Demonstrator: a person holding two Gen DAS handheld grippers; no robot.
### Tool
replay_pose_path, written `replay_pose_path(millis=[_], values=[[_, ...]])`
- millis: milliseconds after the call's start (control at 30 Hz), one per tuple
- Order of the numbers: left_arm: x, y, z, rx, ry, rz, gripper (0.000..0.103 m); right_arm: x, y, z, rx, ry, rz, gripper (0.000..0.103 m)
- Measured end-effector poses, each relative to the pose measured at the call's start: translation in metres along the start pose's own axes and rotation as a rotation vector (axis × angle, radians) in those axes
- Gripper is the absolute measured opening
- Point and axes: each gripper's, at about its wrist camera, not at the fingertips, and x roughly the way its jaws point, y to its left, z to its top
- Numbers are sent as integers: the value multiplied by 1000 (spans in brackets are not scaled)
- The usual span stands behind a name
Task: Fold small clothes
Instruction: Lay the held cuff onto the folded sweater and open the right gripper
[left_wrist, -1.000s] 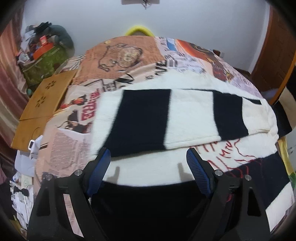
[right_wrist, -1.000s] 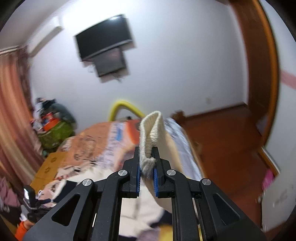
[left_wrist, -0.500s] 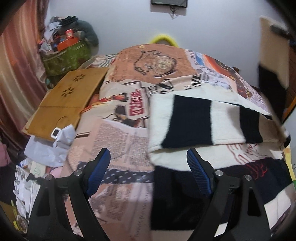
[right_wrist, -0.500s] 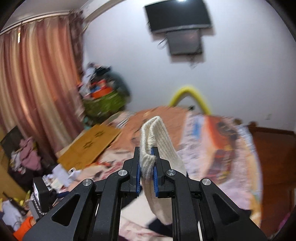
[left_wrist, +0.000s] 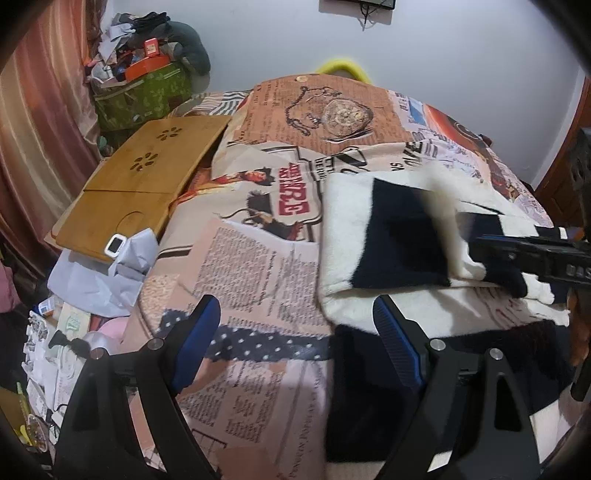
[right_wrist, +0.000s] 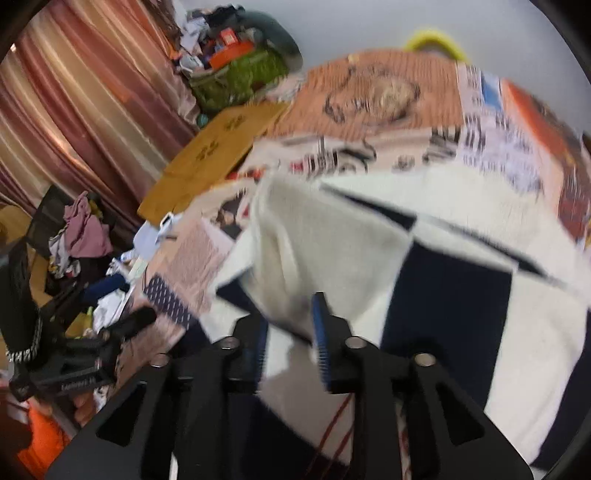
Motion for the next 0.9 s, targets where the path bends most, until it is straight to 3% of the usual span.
replay_pose_path(millis=[167, 300, 500, 633, 800, 900], values=[[2, -17, 15, 17, -10, -56, 85, -52, -15, -10, -22, -106, -44, 41], [23, -26, 35, 2, 26, -91, 85, -108, -41, -32, -38, -244, -191, 49], [77, -46, 54, -5, 159, -107, 83, -161, -99, -81, 43, -306, -410, 56], [104, -63, 54, 21, 230, -99, 69, -181, -138, -117, 133, -279, -504, 56], [109, -74, 55, 32, 209, -68, 59, -193, -184, -161, 304, -230, -495, 56], [106, -79, 58, 42, 195, -33, 30, -189, -200, -175, 361, -198, -472, 56]])
